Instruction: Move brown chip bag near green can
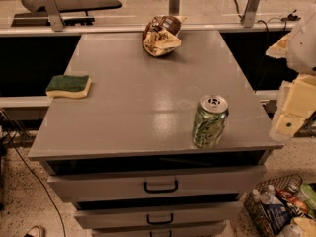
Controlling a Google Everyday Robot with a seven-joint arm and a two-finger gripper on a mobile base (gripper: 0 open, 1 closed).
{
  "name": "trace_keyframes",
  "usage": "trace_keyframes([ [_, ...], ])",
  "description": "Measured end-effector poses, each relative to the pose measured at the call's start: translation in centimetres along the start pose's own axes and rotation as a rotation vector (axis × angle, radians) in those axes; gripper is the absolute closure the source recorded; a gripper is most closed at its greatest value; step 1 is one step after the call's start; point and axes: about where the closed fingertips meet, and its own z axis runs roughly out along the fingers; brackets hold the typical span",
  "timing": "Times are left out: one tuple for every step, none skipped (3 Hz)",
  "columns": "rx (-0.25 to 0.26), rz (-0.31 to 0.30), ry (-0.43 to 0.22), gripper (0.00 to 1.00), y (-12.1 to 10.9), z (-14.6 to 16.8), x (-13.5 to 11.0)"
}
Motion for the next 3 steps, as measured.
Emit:
trace_keyframes([
  [0.000,0.000,0.000,0.00,0.0,0.0,0.0],
  [0.002,0.004,-0.046,0.00,-3.6,1.9,-1.7],
  [0.045,-0.052,-0.052,0.00,-8.7,3.0,-3.3],
])
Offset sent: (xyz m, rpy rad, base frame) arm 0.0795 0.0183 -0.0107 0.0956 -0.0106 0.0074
